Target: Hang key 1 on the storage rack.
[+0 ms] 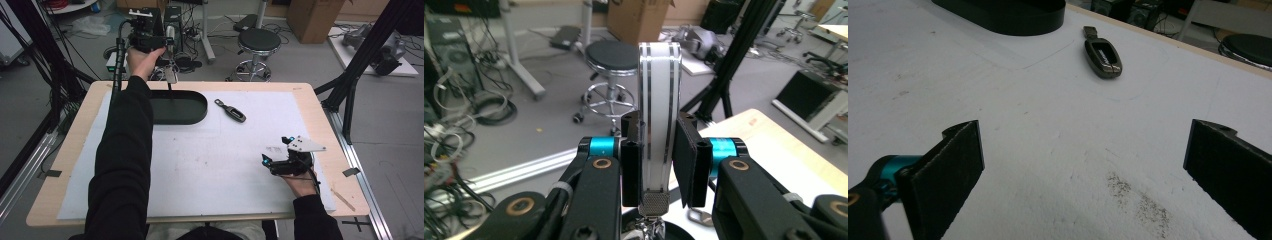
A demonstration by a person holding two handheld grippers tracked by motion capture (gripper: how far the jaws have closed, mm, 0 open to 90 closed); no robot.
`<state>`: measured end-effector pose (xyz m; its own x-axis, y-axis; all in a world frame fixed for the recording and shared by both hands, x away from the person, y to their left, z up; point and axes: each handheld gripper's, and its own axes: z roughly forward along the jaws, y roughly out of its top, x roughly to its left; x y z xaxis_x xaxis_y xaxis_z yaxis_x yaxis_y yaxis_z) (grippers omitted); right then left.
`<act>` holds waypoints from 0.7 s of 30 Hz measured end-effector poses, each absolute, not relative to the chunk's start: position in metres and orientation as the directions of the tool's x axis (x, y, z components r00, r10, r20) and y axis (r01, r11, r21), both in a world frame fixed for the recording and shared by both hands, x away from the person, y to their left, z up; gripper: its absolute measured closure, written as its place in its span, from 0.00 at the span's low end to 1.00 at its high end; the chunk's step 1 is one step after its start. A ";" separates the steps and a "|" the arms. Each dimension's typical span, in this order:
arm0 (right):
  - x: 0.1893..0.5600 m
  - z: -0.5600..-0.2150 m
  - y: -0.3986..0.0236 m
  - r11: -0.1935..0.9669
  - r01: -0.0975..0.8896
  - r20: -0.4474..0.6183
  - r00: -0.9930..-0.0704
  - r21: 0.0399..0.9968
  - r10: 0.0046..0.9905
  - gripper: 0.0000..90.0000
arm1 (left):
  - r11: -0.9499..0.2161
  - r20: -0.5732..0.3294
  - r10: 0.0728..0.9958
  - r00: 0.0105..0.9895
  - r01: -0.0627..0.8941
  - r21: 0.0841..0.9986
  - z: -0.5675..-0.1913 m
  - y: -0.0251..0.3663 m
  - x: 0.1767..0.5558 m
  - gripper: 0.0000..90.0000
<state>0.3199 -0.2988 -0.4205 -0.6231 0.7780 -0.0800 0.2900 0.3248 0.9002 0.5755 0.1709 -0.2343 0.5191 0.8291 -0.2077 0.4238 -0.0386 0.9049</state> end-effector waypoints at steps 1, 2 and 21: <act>0.320 -0.420 -0.299 0.325 0.289 -0.081 -0.623 0.900 0.778 0.02 | -0.044 -0.206 0.831 0.516 0.430 0.902 -0.235 0.171 0.576 0.83; 0.320 -0.420 -0.300 0.325 0.291 -0.081 -0.620 0.900 0.780 0.02 | -0.040 -0.211 0.835 0.509 0.437 0.899 -0.235 0.173 0.577 0.83; 0.319 -0.418 -0.297 0.312 0.281 -0.070 -0.633 0.907 0.771 0.02 | -0.089 -0.217 0.750 0.625 0.421 0.903 -0.251 0.192 0.542 0.02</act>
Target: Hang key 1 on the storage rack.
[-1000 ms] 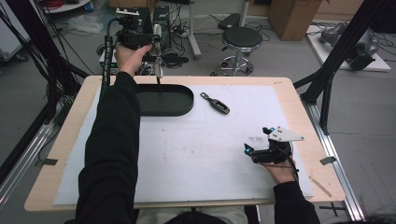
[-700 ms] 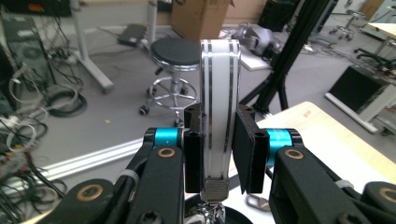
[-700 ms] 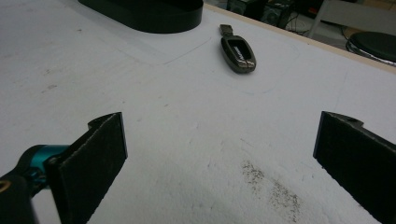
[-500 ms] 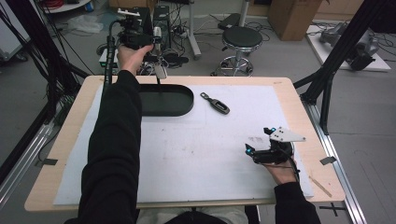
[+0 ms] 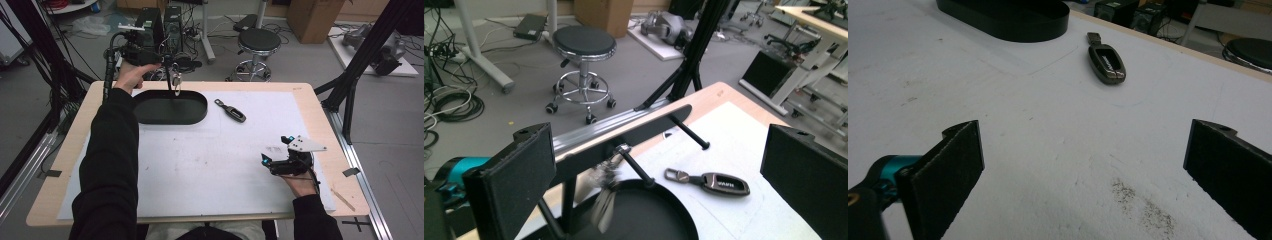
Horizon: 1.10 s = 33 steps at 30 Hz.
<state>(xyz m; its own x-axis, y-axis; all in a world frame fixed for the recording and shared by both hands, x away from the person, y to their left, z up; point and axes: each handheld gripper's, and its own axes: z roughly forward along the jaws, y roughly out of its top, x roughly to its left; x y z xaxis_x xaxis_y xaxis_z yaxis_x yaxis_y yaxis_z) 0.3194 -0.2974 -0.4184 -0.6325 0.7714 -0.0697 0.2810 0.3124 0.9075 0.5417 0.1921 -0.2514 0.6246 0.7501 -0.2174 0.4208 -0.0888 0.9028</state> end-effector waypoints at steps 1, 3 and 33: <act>0.319 -0.418 -0.297 0.316 0.281 -0.072 -0.633 0.906 0.771 0.02 | -0.098 -0.213 0.745 0.631 0.421 0.902 -0.251 0.191 0.540 0.02; 0.320 -0.419 -0.296 0.320 0.280 -0.075 -0.635 0.905 0.769 0.02 | -0.119 -0.208 0.719 0.663 0.413 0.903 -0.251 0.187 0.537 0.02; 0.320 -0.420 -0.301 0.315 0.295 -0.068 -0.623 0.902 0.779 0.02 | -0.235 -0.110 0.711 0.694 0.383 0.893 -0.278 0.195 0.470 0.02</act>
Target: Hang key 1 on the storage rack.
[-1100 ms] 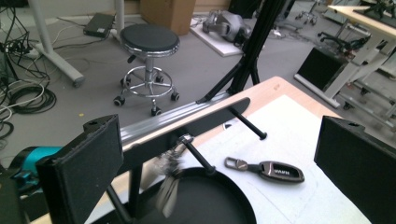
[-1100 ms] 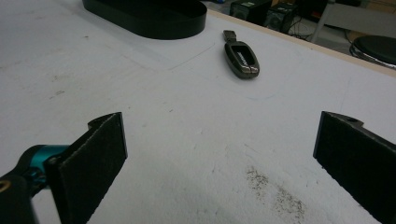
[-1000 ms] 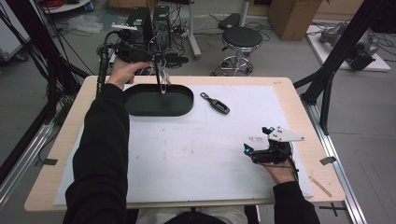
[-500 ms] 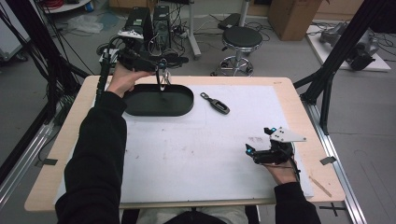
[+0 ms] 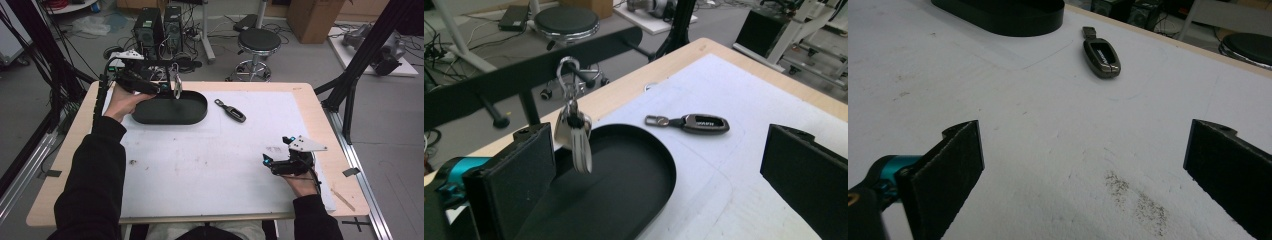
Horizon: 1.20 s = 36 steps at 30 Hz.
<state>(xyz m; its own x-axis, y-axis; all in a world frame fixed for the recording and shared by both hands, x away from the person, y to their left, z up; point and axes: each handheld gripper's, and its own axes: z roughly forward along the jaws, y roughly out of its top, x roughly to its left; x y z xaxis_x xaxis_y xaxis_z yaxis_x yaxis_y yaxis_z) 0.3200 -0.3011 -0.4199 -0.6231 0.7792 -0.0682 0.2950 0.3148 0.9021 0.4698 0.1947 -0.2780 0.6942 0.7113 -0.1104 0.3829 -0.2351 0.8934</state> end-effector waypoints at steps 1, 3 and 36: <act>0.320 -0.420 -0.301 0.317 0.295 -0.070 -0.624 0.901 0.779 0.02 | -0.237 -0.111 0.712 0.693 0.386 0.892 -0.279 0.196 0.468 0.02; 0.320 -0.420 -0.301 0.316 0.297 -0.068 -0.622 0.901 0.780 0.02 | -0.232 -0.111 0.716 0.689 0.385 0.893 -0.281 0.198 0.463 0.02; 0.324 -0.424 -0.299 0.333 0.331 -0.064 -0.618 0.883 0.784 0.02 | -0.239 -0.154 0.732 0.663 0.462 0.854 -0.340 0.232 0.399 0.02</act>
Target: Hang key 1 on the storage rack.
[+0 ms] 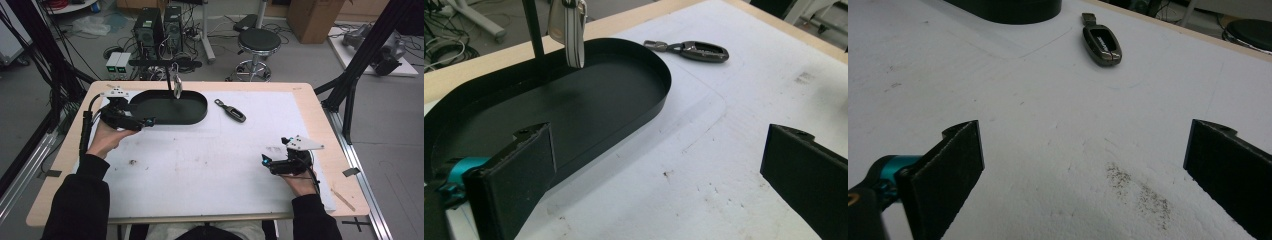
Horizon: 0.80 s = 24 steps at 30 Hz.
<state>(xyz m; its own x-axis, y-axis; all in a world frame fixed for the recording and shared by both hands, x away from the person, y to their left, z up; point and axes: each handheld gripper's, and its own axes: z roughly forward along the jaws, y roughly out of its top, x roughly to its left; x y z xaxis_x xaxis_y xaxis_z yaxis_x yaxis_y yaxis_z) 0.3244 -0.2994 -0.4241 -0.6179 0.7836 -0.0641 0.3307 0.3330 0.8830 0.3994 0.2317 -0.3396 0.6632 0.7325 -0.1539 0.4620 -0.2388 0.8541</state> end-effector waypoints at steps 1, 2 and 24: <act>0.324 -0.424 -0.299 0.333 0.331 -0.064 -0.618 0.883 0.784 0.02 | -0.241 -0.151 0.733 0.663 0.461 0.854 -0.340 0.232 0.398 0.02; 0.324 -0.424 -0.299 0.333 0.331 -0.064 -0.617 0.883 0.784 0.02 | -0.241 -0.151 0.733 0.663 0.461 0.854 -0.340 0.232 0.398 0.02; 0.323 -0.424 -0.299 0.332 0.339 -0.060 -0.615 0.880 0.786 0.02 | -0.369 -0.112 0.723 0.682 0.518 0.772 -0.391 0.244 0.334 0.02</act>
